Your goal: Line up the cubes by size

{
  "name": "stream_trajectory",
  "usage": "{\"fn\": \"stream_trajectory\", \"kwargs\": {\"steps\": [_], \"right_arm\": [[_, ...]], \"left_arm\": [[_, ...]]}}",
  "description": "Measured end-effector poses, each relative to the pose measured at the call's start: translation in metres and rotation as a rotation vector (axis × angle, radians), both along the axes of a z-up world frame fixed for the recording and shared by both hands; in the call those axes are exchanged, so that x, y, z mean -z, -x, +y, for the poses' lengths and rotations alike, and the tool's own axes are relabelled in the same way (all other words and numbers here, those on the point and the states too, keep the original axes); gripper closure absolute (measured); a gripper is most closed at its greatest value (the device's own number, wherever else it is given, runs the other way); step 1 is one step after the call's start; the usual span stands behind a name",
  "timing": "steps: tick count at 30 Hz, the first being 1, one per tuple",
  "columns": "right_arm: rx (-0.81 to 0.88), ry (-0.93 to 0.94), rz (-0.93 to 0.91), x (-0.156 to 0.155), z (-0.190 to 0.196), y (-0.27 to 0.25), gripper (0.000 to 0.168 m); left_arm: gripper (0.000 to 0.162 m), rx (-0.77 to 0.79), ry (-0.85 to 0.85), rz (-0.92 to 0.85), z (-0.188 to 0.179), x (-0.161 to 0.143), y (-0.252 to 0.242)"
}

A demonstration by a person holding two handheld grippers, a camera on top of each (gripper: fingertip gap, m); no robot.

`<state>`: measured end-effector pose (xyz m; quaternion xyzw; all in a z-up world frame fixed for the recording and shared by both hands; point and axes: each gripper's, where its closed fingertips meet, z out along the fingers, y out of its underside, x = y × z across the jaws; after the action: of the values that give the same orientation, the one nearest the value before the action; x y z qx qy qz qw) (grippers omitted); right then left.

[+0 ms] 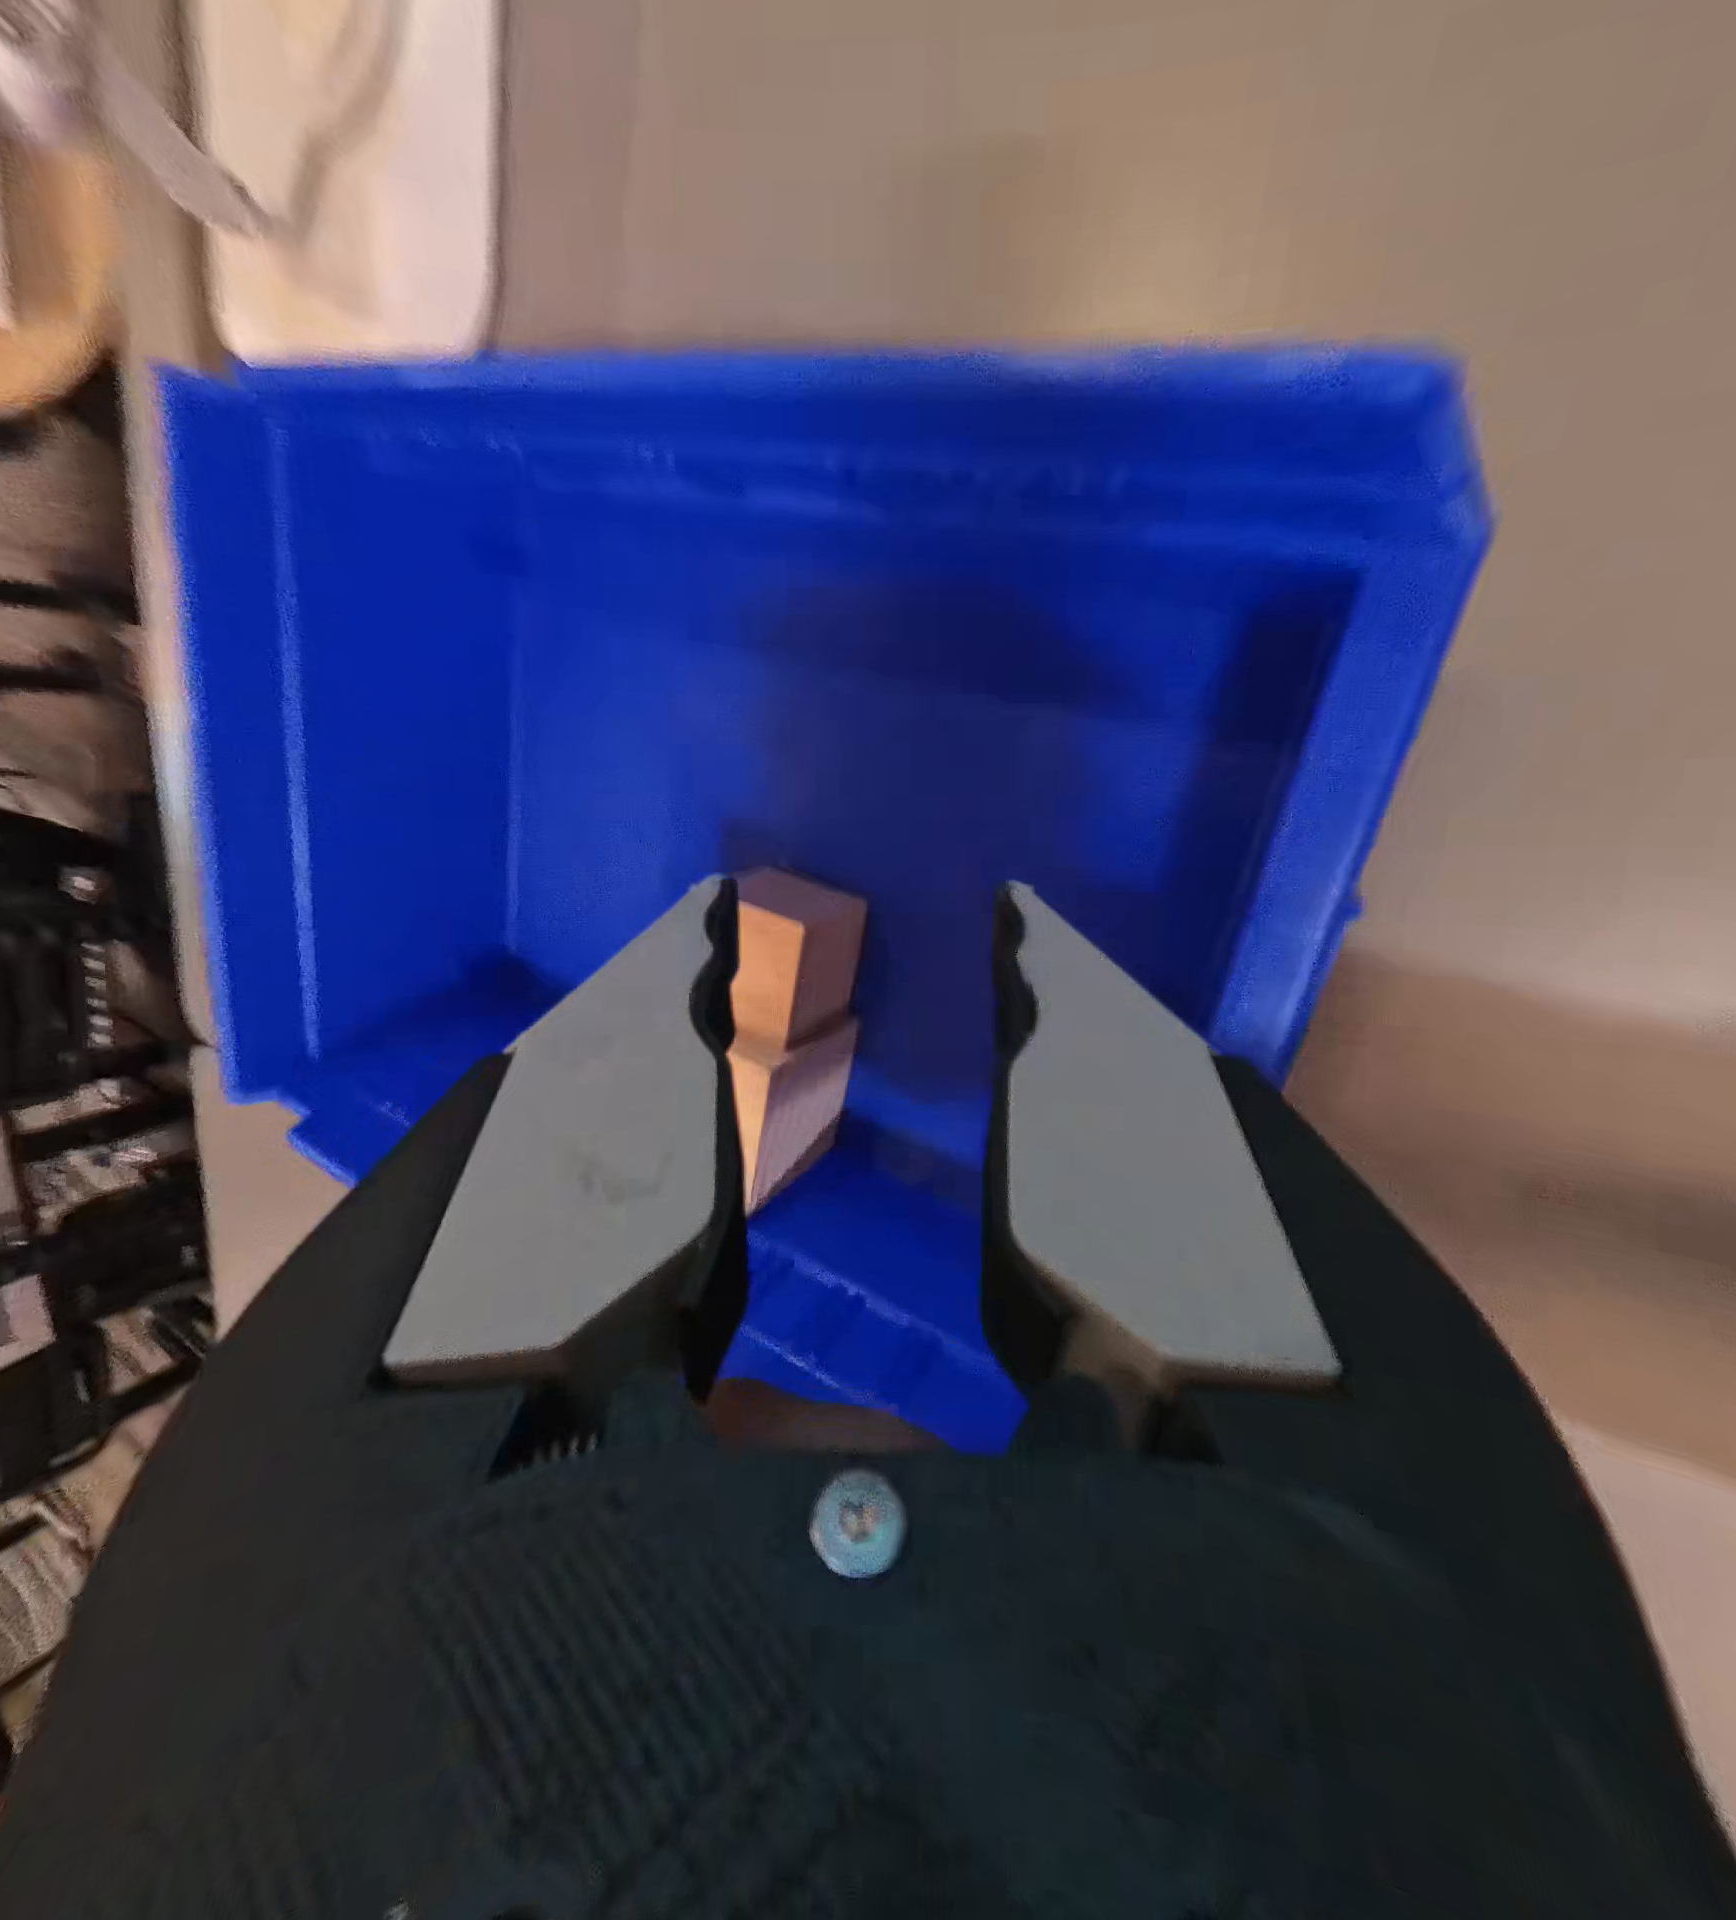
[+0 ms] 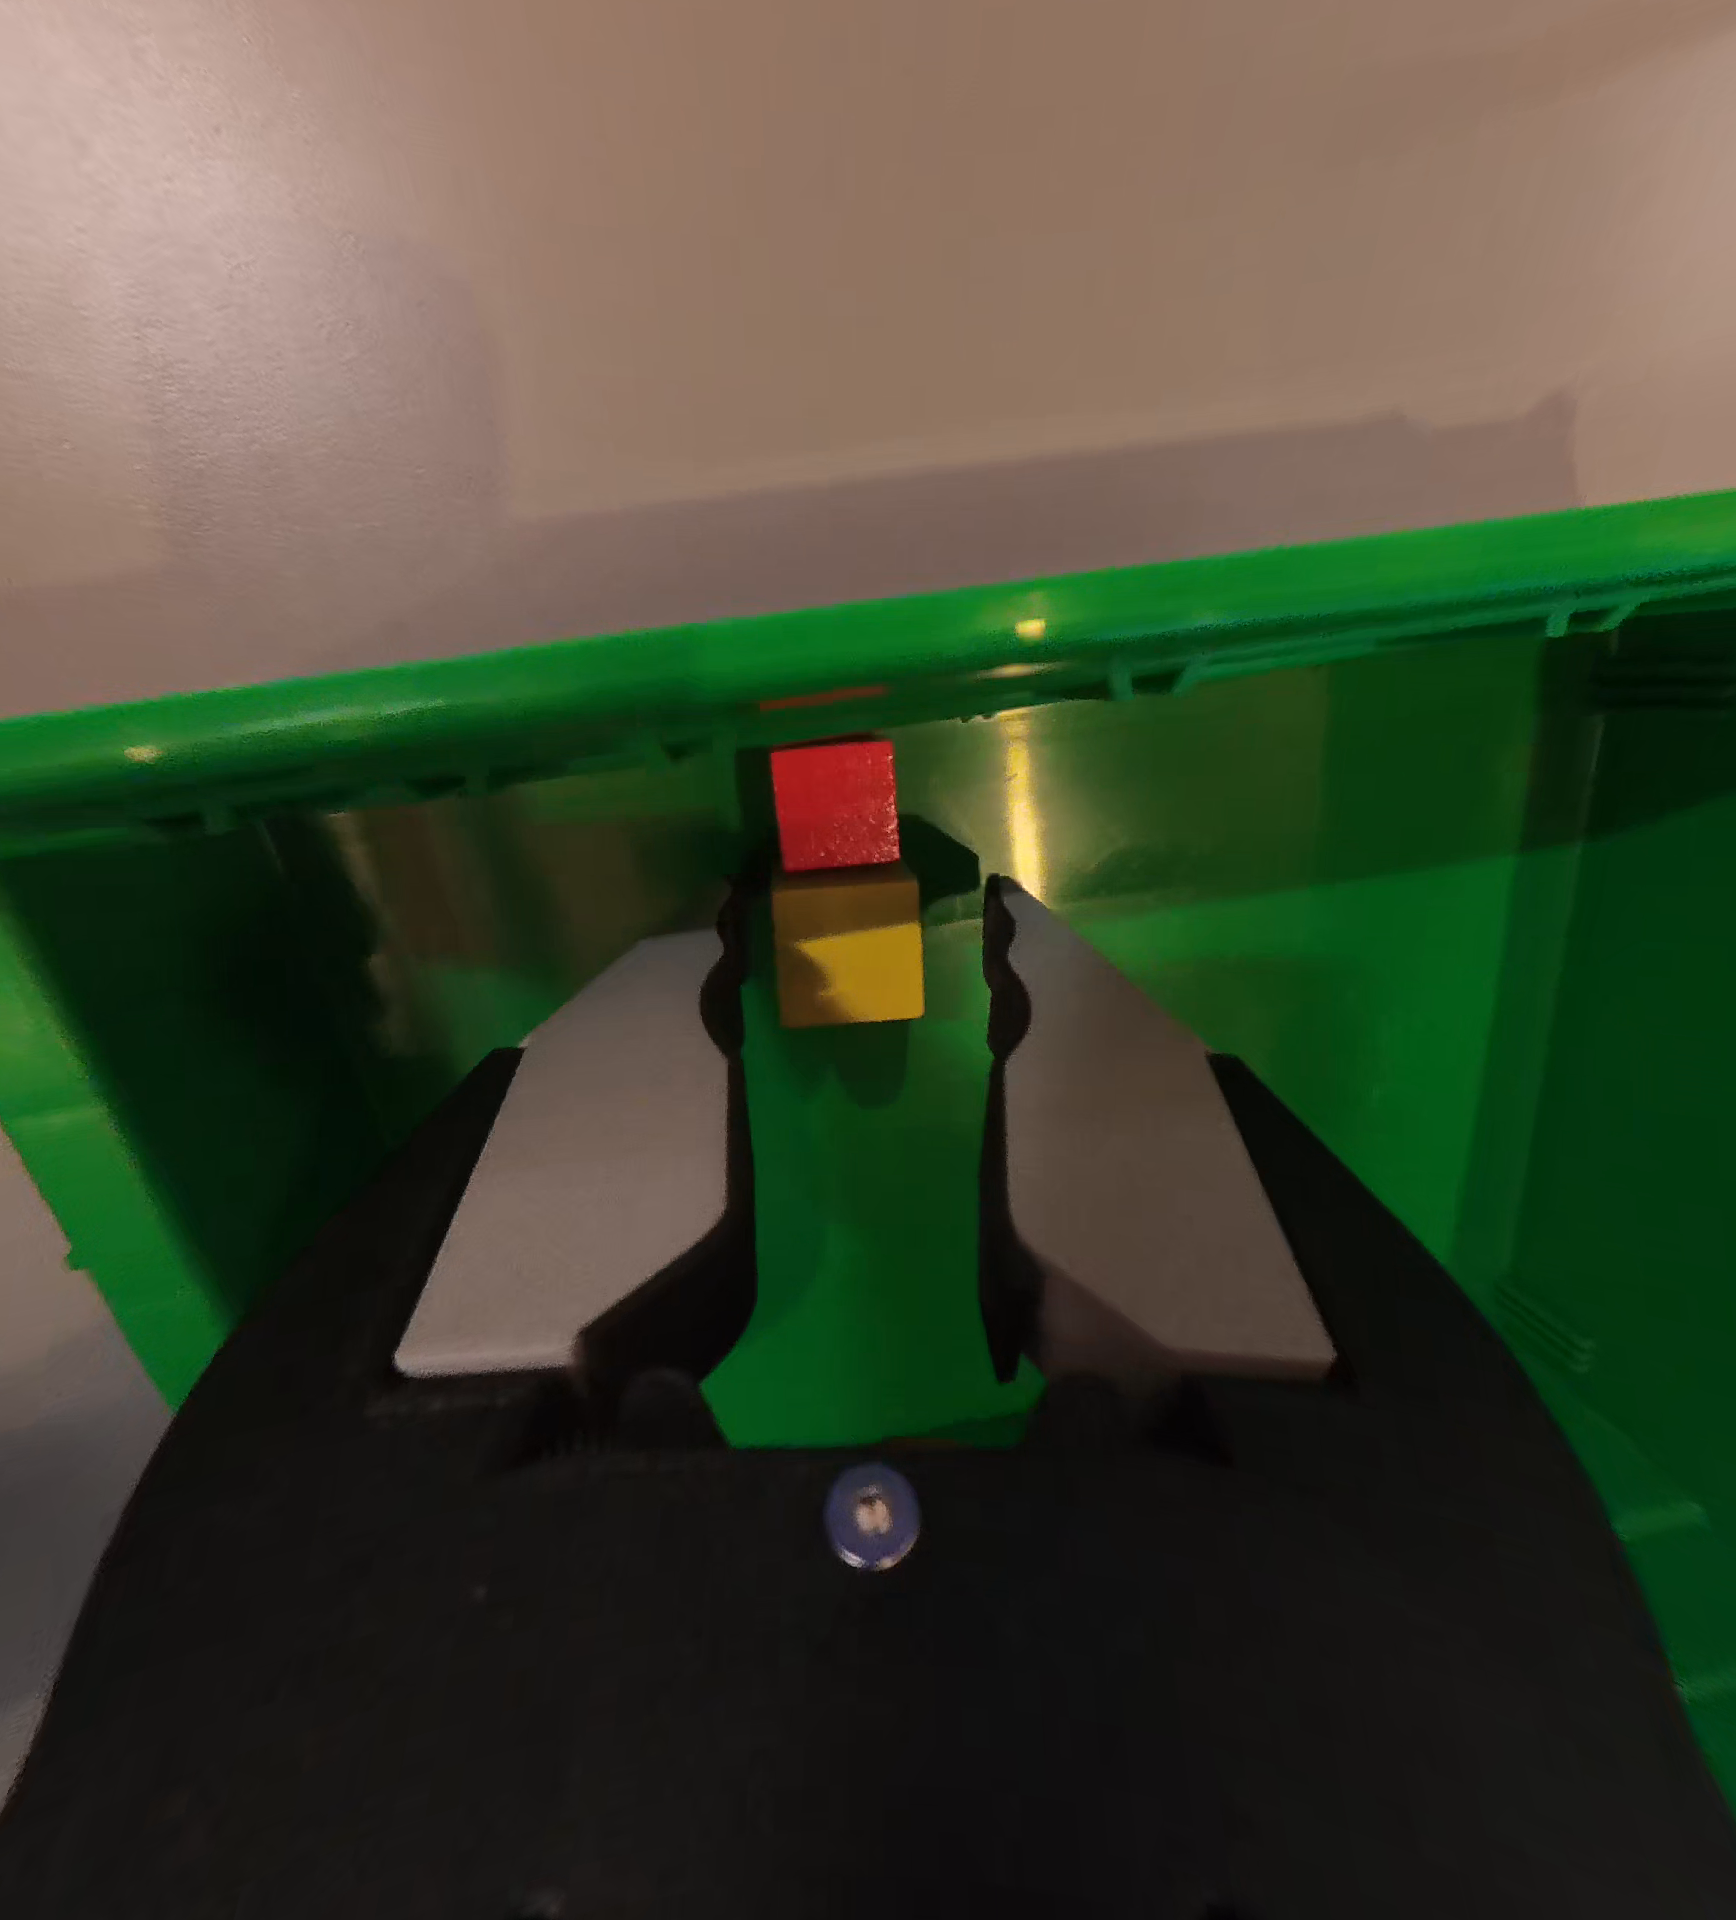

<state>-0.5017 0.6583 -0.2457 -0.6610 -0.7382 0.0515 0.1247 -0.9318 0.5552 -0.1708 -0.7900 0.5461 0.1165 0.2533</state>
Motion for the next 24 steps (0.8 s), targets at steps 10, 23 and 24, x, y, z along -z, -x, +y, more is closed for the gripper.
{"fn": "stream_trajectory", "kwargs": {"steps": [10, 23, 24], "right_arm": [[0.006, 0.027, 0.014, 0.0, -0.011, -0.006, 0.122], [0.131, 0.022, 0.308, -0.059, -0.011, -0.014, 0.121], [0.15, 0.02, 0.364, -0.069, -0.01, -0.013, 0.121]], "left_arm": [[0.107, -0.056, 0.271, 0.21, 0.041, 0.051, 0.053], [0.118, 0.106, -0.17, -0.028, 0.062, -0.017, 0.012], [0.117, 0.138, -0.259, -0.104, 0.058, -0.038, -0.004]]}}
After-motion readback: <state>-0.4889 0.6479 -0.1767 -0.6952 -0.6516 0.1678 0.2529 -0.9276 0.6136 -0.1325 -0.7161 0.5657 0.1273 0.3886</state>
